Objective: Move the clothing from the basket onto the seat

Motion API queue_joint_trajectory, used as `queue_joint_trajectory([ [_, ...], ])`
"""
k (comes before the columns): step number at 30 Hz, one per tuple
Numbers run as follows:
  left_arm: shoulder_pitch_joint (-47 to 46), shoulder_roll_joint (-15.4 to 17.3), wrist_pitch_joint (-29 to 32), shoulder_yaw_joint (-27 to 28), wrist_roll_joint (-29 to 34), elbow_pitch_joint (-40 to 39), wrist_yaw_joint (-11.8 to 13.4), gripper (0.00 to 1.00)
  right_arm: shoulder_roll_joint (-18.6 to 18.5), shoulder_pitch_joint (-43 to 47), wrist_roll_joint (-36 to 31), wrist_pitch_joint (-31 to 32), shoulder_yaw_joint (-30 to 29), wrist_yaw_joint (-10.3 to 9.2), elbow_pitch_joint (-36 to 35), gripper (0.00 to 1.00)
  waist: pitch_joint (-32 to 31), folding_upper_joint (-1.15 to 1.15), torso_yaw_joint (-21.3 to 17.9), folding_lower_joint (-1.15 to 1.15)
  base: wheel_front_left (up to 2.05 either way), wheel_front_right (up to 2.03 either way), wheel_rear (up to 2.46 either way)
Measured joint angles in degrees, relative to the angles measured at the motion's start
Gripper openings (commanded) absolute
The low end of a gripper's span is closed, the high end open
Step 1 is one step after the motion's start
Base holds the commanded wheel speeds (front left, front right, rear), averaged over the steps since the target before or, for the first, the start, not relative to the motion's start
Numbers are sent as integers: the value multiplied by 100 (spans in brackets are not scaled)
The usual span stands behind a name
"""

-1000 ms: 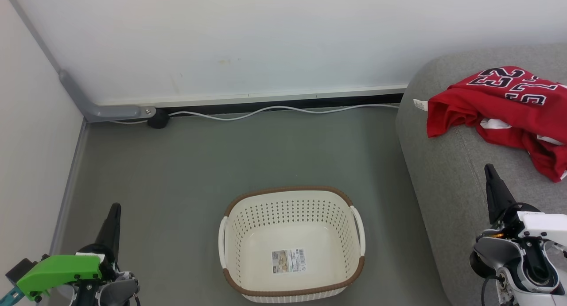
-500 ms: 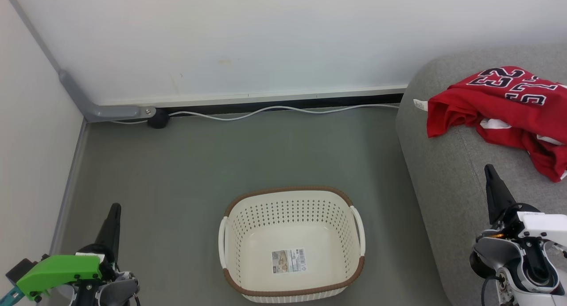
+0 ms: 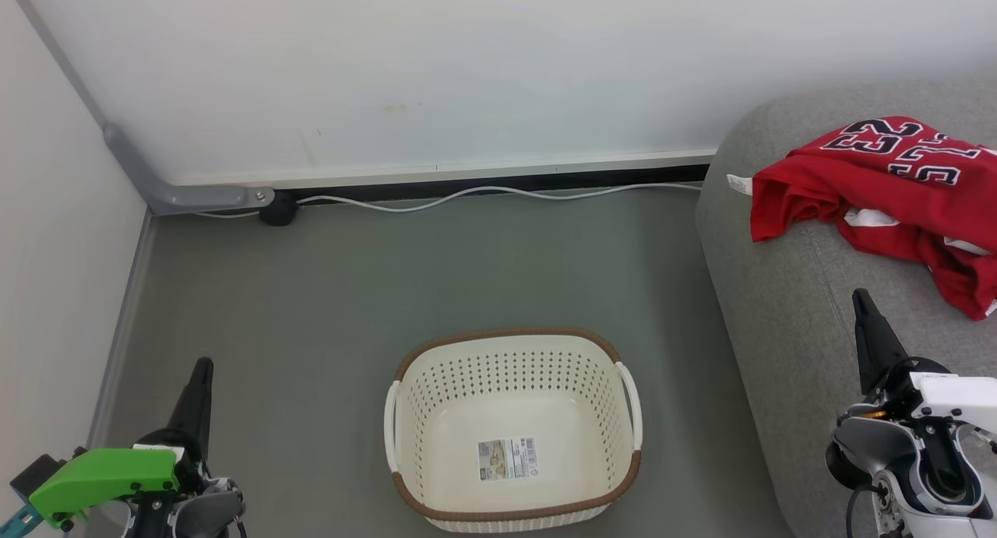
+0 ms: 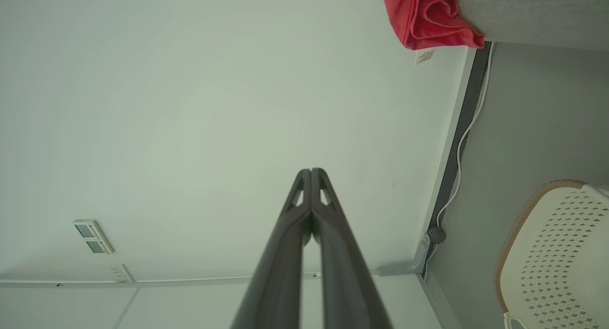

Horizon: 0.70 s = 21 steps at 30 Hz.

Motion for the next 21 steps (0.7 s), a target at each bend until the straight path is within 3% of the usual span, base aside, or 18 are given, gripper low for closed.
queue_joint_trajectory([
  [21, -4, -1, 0, 7, 0, 7, -20, 0, 3, -11, 0, 0, -9, 21, 2, 0, 0, 0, 0, 0, 0, 0, 0],
])
